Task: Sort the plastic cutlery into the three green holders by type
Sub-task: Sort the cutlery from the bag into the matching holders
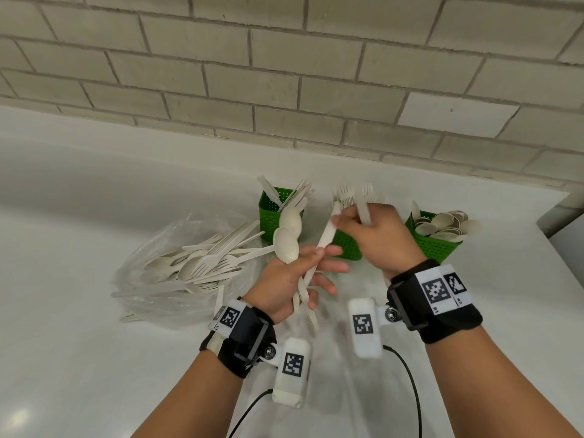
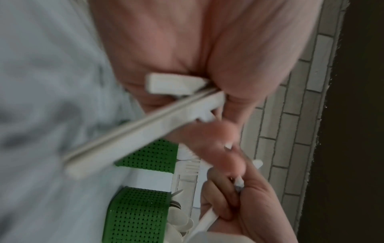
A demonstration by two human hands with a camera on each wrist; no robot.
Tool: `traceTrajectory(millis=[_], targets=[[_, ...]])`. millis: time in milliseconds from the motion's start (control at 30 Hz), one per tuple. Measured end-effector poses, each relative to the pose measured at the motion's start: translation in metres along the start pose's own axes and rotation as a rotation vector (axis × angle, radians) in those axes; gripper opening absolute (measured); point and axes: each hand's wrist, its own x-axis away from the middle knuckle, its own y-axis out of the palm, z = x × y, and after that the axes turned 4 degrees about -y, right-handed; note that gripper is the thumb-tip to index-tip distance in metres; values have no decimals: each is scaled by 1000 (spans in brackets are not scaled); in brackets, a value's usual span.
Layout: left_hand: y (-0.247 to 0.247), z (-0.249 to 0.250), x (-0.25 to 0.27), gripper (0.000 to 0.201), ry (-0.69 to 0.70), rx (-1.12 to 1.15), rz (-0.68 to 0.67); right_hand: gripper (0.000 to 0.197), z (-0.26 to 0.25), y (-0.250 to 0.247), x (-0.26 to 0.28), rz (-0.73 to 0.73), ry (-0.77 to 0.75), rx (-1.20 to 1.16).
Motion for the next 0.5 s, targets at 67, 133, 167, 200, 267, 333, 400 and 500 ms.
traceTrajectory(millis=[67,133,167,200,267,333,400,500], targets=[[-3,-3,-2,30,44,8,124,21,5,-3,-4,94,14,-8],[-4,-5,-4,25,66,-17,182,21,6,-3,-4,99,110,-92],[-3,-6,-5,24,73,-22,195,27,5,-1,-3,84,182,-200],[-2,-6,-6,23,80,-21,206,32,3,0,-1,70,240,-335],[0,-5,-7,22,94,-17,226,37,1,2,3,71,233,-476],[1,-4,-8,22,95,-6,233,38,2,3,6,84,163,-438],[0,-4,-8,23,82,29,221,31,3,3,8,112,134,-393],[-1,-3,-6,28,11,168,134,20,7,7,7,173,150,-506]])
